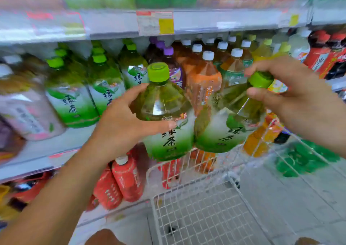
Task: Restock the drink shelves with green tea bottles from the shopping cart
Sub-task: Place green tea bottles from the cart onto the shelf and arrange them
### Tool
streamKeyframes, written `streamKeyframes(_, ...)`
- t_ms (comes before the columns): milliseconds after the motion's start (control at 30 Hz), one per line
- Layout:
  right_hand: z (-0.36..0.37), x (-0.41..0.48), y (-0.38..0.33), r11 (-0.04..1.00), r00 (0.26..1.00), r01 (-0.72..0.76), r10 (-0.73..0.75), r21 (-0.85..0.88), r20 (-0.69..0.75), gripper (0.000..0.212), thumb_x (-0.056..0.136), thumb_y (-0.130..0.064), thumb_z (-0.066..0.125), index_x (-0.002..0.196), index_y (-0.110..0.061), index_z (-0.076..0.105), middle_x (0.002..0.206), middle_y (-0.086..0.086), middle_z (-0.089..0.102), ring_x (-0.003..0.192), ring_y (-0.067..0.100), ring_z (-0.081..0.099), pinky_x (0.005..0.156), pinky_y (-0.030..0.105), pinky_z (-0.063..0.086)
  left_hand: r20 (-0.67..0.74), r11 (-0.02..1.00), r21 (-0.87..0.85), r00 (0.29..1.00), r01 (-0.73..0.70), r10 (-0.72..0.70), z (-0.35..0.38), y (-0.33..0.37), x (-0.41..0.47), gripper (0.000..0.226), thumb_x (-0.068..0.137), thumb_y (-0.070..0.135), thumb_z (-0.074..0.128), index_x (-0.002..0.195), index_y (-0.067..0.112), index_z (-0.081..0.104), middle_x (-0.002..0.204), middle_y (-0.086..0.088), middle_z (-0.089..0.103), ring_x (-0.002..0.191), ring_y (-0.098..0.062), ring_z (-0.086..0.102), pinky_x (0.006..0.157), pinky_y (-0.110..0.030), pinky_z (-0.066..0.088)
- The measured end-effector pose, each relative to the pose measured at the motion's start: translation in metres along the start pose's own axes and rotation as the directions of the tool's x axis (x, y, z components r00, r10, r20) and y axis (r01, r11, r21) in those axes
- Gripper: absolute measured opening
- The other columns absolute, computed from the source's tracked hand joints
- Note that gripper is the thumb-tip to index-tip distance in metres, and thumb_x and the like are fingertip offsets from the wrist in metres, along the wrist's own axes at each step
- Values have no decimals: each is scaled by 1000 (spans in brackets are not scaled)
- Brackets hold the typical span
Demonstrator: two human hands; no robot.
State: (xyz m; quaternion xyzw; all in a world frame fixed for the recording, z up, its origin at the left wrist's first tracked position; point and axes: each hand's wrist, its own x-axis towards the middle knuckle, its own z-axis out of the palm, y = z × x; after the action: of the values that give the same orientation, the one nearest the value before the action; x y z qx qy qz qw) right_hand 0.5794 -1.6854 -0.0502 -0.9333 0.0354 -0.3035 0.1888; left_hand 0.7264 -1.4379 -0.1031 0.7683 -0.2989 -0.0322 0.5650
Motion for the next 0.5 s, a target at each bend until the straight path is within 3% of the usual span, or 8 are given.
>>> streamKeyframes(100, 16, 29, -19, 993, 993, 114, -114, 5, -27, 30, 86, -18, 68, 111, -31, 58, 103, -3, 52, 93, -1, 42, 84, 4, 30, -93, 996, 78, 994, -45, 52, -42, 3, 6, 87, 37, 55, 87, 118, 35, 64, 104, 24, 72, 94, 6, 66, 88, -21, 49)
streamKeyframes(167, 34, 45, -30, 986, 985, 167, -167, -12, -40, 30, 87, -15, 66, 113, -26, 59, 100, -1, 49, 87, 1, 40, 80, -3, 26, -145, 991, 116, 986, -60, 77, -65, 3, 6, 85, 39, 49, 90, 118, 33, 64, 100, 27, 71, 89, 10, 64, 84, -15, 48)
streamKeyframes(267, 64, 70, -45, 972, 971, 234, -234, -6, -50, 30, 87, -13, 65, 115, -22, 59, 99, -1, 46, 84, 7, 42, 79, 13, 34, -235, 989, 146, 969, -36, 70, -94, -4, 7, 69, 55, 23, 94, 116, 27, 61, 86, 27, 68, 67, 21, 57, 61, 2, 39)
streamKeyframes(400, 106, 101, -58, 959, 959, 284, -284, -25, 2, 30, 88, -14, 63, 117, -20, 57, 102, -5, 41, 95, 19, 50, 82, 31, 40, -309, 975, 220, 950, 36, 35, -124, -27, 9, 65, 54, 32, 90, 109, 36, 56, 90, 34, 62, 78, 28, 53, 68, 5, 34)
streamKeyframes(500, 135, 122, -64, 953, 952, 301, -299, -35, 59, 30, 88, -14, 63, 117, -19, 57, 103, -3, 41, 98, 26, 53, 86, 37, 44, -312, 977, 197, 950, 81, -16, -139, -43, 12, 68, 60, 18, 91, 117, 29, 56, 95, 30, 60, 77, 27, 53, 68, 6, 35)
